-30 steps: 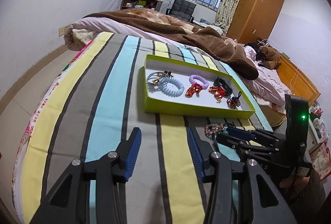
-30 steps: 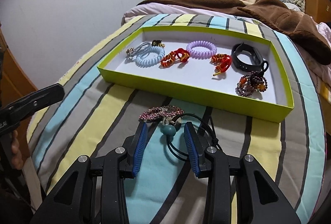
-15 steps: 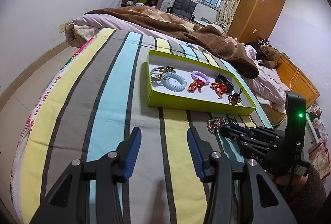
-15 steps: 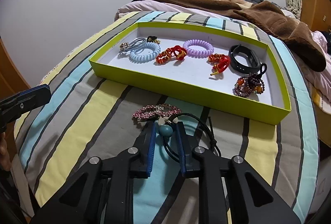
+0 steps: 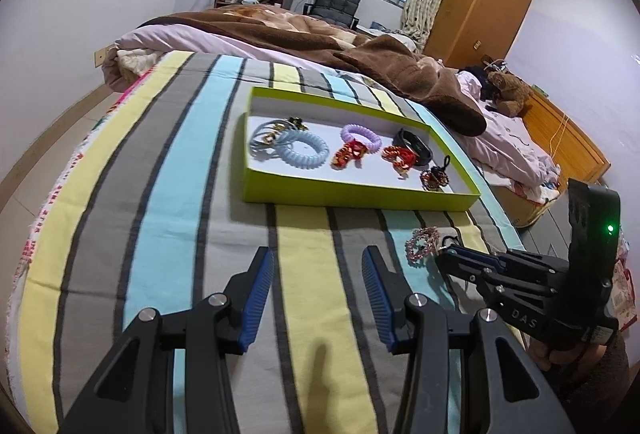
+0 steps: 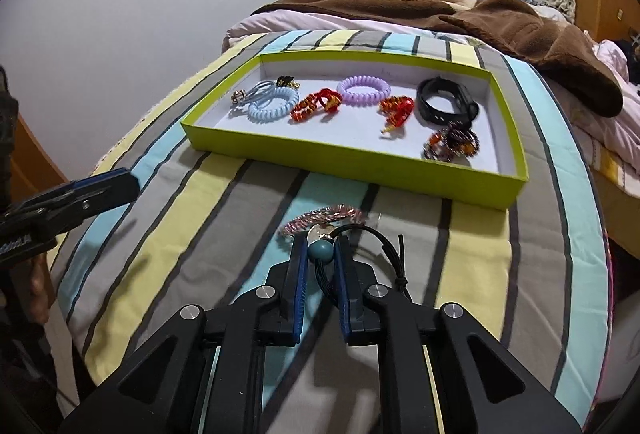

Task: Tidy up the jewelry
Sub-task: 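Grasp the black cord hair tie with teal bead with the right tool, then grasp the pink rhinestone hair clip with the left tool while the right tool holds the cord tie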

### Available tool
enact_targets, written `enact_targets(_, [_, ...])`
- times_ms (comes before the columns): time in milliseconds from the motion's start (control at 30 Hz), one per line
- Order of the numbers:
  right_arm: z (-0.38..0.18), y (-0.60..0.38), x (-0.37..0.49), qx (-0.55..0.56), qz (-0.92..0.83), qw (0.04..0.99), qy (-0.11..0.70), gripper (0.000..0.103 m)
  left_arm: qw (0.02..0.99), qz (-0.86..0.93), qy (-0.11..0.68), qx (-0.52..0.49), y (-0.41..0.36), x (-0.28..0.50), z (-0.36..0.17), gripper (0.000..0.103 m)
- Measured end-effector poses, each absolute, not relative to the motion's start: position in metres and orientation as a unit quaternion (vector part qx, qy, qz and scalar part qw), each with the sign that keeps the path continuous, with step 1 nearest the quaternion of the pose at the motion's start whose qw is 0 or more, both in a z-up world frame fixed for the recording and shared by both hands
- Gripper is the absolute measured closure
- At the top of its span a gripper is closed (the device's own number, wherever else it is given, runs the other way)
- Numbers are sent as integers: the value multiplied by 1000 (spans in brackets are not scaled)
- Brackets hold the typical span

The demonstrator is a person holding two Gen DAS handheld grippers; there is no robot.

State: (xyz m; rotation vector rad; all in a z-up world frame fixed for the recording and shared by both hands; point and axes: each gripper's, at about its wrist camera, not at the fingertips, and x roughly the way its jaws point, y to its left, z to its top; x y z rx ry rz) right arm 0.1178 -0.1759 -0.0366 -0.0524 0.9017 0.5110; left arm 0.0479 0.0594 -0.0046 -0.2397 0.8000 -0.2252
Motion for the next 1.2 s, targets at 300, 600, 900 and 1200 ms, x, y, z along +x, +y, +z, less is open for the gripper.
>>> enact_targets(300, [-34, -203, 104, 38, 272, 865, 420, 89, 903, -127, 399, -100, 38, 53, -7, 55])
enact_targets(600, [-19, -232, 97, 30, 232, 886, 401, 89, 891, -179, 411, -75, -1, 74, -8, 55])
enact_targets(900, [-16, -254, 93, 44, 220, 891, 394, 89, 883, -196, 427, -17, -46, 100, -17, 55])
enact_targets(1200, [-19, -259, 93, 46, 222, 891, 393, 89, 878, -188, 438, 43, -69, 104, -30, 55])
